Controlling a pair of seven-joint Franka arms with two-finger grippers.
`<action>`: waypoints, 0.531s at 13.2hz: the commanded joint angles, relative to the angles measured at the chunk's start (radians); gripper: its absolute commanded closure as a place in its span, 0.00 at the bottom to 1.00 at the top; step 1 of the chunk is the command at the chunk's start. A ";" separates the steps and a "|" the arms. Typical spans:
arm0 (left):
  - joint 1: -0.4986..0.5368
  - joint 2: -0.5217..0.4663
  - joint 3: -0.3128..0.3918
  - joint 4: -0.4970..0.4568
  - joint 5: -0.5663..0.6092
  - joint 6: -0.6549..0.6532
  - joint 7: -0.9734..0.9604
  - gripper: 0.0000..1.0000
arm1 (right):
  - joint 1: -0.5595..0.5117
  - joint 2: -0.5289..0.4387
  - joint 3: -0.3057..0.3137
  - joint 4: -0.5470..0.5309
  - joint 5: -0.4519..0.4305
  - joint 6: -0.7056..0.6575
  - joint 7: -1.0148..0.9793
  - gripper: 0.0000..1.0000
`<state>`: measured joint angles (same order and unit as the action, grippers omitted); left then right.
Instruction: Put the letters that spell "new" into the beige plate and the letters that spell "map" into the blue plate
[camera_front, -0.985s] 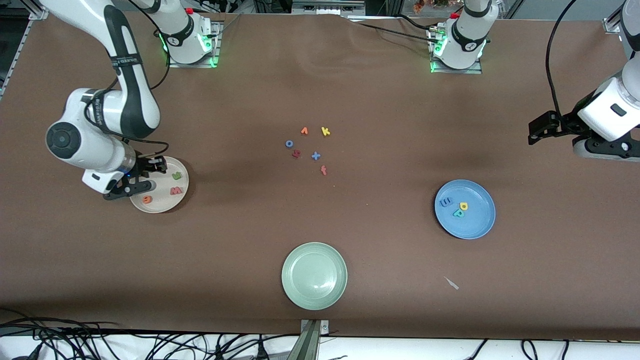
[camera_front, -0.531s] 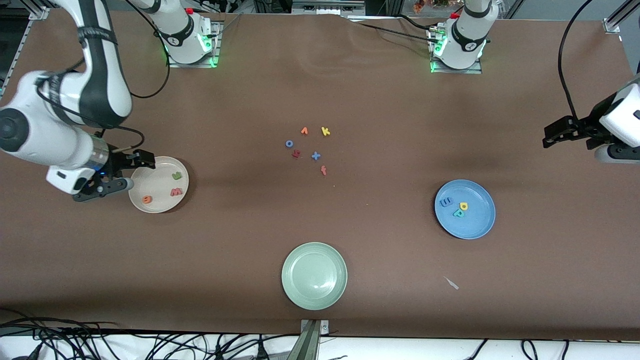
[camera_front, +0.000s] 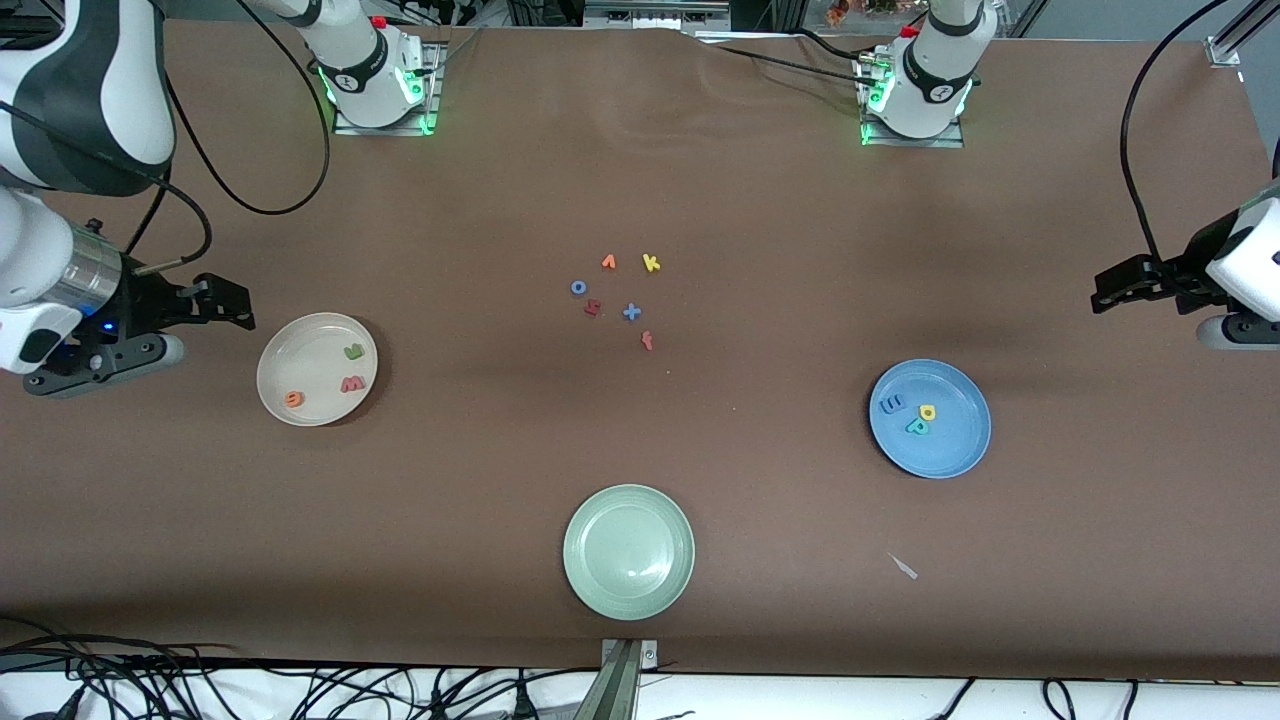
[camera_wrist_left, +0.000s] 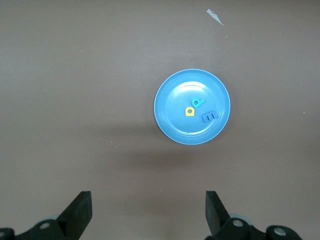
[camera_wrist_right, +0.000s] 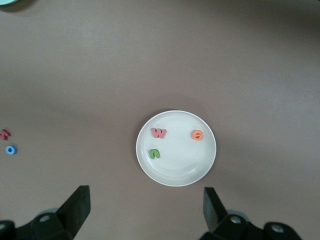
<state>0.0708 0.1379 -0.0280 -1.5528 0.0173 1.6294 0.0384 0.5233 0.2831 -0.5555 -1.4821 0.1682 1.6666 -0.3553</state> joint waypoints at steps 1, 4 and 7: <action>-0.016 0.019 -0.010 0.051 0.000 -0.010 -0.009 0.00 | -0.006 0.002 -0.001 0.087 0.000 -0.085 -0.002 0.00; -0.028 0.017 -0.012 0.063 -0.048 -0.006 -0.009 0.00 | -0.006 -0.002 -0.006 0.115 -0.007 -0.140 -0.005 0.00; -0.028 0.028 -0.010 0.082 -0.069 -0.006 -0.009 0.00 | -0.005 -0.005 -0.009 0.132 0.000 -0.148 -0.007 0.00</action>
<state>0.0428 0.1409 -0.0417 -1.5080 -0.0229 1.6298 0.0322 0.5224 0.2822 -0.5685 -1.3806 0.1683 1.5434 -0.3560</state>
